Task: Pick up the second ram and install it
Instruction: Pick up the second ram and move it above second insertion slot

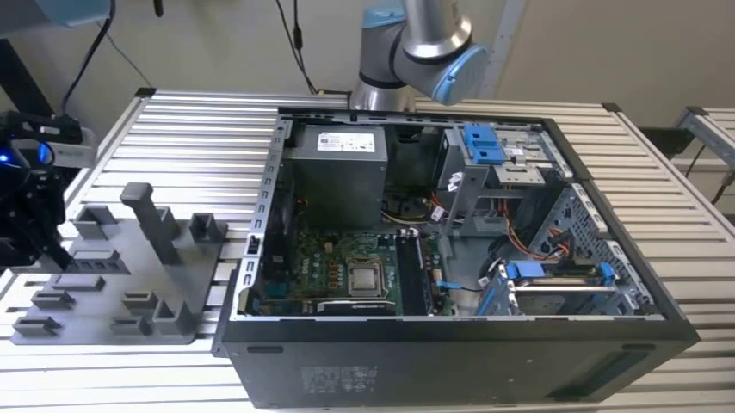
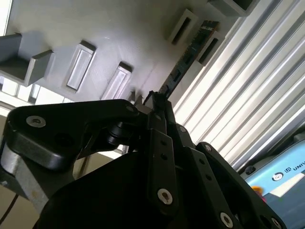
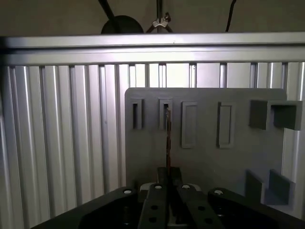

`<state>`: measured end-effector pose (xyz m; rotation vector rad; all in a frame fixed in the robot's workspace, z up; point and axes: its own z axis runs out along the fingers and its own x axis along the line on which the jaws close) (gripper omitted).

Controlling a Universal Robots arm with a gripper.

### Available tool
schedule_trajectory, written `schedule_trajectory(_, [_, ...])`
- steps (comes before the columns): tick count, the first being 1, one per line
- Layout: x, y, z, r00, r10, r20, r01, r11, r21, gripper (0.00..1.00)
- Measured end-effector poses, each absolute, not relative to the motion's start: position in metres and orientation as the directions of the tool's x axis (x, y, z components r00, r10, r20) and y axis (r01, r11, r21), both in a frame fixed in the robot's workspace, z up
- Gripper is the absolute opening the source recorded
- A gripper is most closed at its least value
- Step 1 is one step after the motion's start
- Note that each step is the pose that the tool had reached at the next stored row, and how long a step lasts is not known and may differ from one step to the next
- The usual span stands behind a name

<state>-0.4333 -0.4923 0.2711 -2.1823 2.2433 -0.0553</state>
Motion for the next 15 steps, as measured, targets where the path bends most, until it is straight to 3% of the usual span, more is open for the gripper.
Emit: schedule_trajectory(15, [-0.433,-0.492,0.298,-0.028,-0.999,0.016,-0.999,0.027,-0.033,0.14])
